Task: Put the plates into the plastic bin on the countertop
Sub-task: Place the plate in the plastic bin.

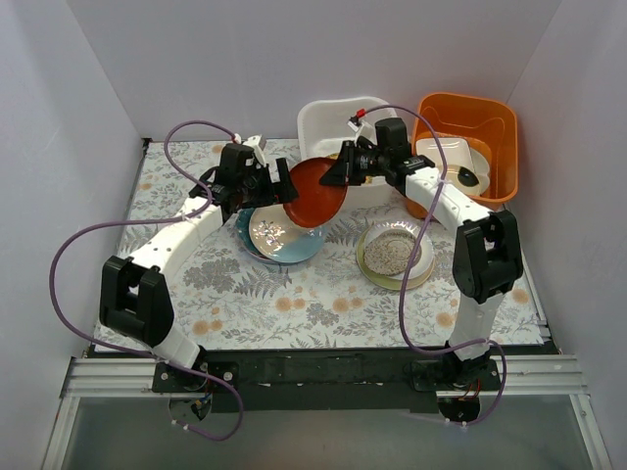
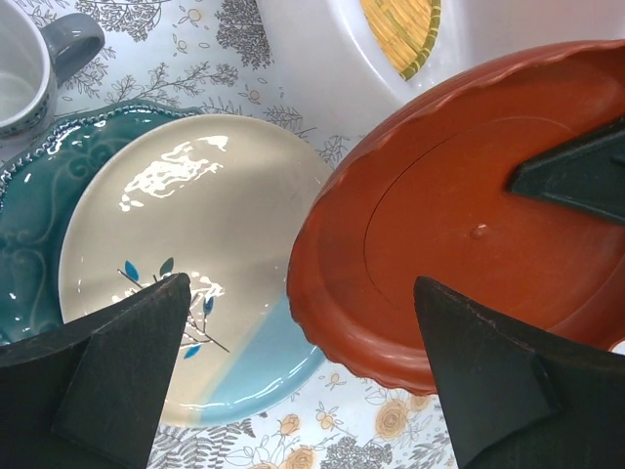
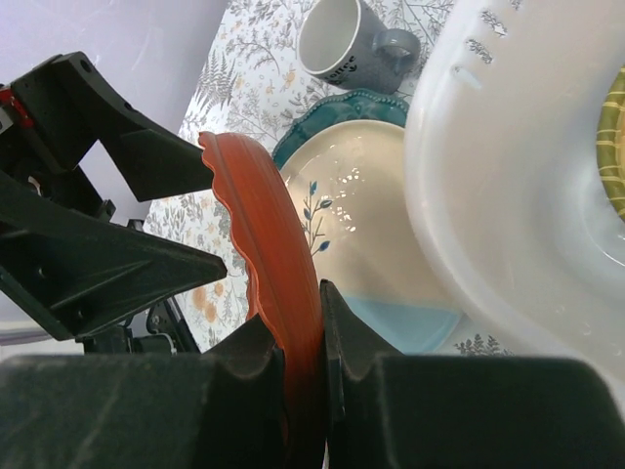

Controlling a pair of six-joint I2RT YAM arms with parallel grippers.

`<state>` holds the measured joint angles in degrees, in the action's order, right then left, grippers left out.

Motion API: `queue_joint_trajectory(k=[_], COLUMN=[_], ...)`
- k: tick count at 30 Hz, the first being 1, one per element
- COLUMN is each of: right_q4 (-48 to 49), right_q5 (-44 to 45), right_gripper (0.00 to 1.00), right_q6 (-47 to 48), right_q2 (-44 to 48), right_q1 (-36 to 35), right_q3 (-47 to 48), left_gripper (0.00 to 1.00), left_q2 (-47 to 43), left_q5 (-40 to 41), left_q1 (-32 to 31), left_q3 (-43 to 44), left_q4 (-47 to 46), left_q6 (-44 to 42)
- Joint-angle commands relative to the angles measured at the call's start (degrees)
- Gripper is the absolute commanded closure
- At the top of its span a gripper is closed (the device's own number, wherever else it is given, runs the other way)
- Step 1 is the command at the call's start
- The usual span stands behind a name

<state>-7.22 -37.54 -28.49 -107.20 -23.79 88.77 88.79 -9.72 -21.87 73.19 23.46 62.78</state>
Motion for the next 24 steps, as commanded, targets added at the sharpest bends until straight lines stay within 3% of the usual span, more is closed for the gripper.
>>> queue_joint_trajectory(k=[1, 8, 24], right_q4=[-1.1, -4.8, -9.1], right_q5=[0.1, 0.6, 2.5], right_gripper=[0.99, 0.99, 0.99], right_q6=[1.0, 1.9, 0.4], right_q2=[-1.3, -4.7, -11.3], right_q1=[1.8, 3.8, 8.0], right_q3=[4.7, 10.9, 25.6], left_gripper=[0.02, 0.02, 0.02], left_q2=[0.2, 0.8, 2.6], left_q5=[1.2, 0.0, -12.3], left_q1=[0.4, 1.9, 10.2], left_q3=[2.4, 3.9, 1.9], left_q4=[-1.3, -2.5, -5.5], left_q6=[-1.8, -2.4, -1.1])
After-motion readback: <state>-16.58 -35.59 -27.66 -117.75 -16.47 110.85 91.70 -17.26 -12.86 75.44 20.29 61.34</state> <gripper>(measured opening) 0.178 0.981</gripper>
